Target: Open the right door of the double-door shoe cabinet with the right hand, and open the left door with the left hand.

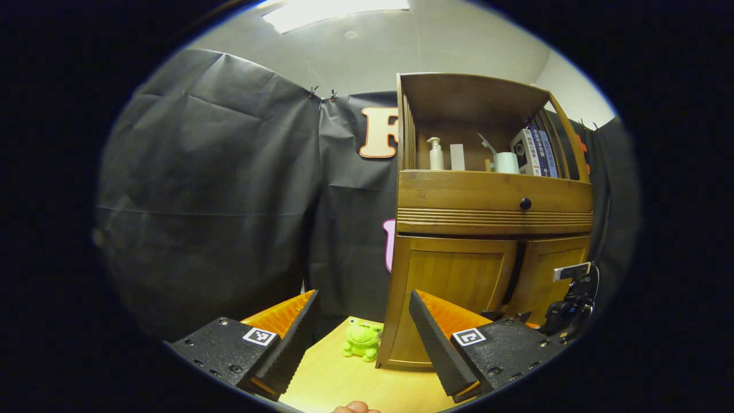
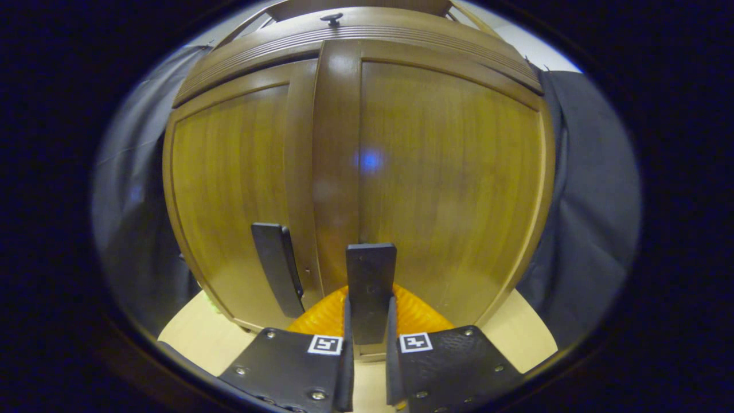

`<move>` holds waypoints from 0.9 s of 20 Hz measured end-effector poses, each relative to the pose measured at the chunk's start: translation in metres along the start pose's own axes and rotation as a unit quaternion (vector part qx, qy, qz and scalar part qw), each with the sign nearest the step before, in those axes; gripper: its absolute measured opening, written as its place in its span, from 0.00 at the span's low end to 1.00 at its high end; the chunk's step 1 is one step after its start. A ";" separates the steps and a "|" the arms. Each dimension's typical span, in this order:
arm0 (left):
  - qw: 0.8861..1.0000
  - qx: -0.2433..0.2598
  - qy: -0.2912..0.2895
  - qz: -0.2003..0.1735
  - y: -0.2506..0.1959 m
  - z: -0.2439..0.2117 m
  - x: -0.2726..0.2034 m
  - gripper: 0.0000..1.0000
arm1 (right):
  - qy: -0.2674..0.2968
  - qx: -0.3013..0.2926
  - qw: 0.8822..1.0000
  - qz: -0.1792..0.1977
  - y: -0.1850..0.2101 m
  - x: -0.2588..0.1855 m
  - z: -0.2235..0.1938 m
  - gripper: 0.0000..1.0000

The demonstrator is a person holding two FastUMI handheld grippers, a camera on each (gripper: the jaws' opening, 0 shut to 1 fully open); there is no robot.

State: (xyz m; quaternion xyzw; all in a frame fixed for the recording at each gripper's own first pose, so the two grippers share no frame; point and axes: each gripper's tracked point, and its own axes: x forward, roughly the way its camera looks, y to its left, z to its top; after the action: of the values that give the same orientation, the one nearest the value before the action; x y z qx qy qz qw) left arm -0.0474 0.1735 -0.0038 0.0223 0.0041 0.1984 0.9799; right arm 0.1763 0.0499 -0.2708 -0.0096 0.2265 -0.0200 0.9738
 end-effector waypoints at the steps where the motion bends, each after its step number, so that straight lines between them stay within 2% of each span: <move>1: 1.000 -0.001 0.001 -0.006 -0.004 0.000 -0.001 0.92 | -0.001 0.002 1.000 0.000 0.000 -0.001 0.000 0.22; 5: 1.000 -0.004 0.004 -0.029 -0.023 -0.002 -0.007 0.92 | -0.002 0.006 1.000 0.002 -0.001 -0.001 0.001 0.22; 6: 0.999 -0.004 0.005 -0.034 -0.026 -0.002 -0.009 0.99 | -0.001 0.005 1.000 0.002 0.000 0.000 0.001 0.22; 8: 0.999 -0.005 0.006 -0.043 -0.033 -0.003 -0.012 0.92 | 0.000 0.007 1.000 0.002 -0.001 0.000 0.000 0.22; 12: 0.998 -0.007 0.006 -0.060 -0.049 -0.001 -0.018 0.92 | 0.000 0.008 1.000 0.001 -0.001 -0.001 0.002 0.22; 13: 0.998 -0.007 0.006 -0.063 -0.052 -0.001 -0.019 0.92 | 0.000 0.007 1.000 0.000 -0.001 -0.001 0.000 0.26; 14: 0.998 -0.006 0.007 -0.067 -0.055 -0.002 -0.021 0.92 | 0.000 0.007 1.000 -0.001 -0.001 -0.001 0.001 0.22; 18: 0.996 -0.007 0.013 -0.086 -0.070 -0.004 -0.027 0.92 | 0.001 0.009 1.000 -0.009 -0.002 0.000 0.002 0.22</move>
State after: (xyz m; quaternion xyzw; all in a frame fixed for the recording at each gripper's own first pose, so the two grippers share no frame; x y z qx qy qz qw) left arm -0.0450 0.0988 -0.0113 0.0130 0.0170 0.1139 0.9933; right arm 0.1771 0.0478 -0.2694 -0.0026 0.2275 -0.0304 0.9733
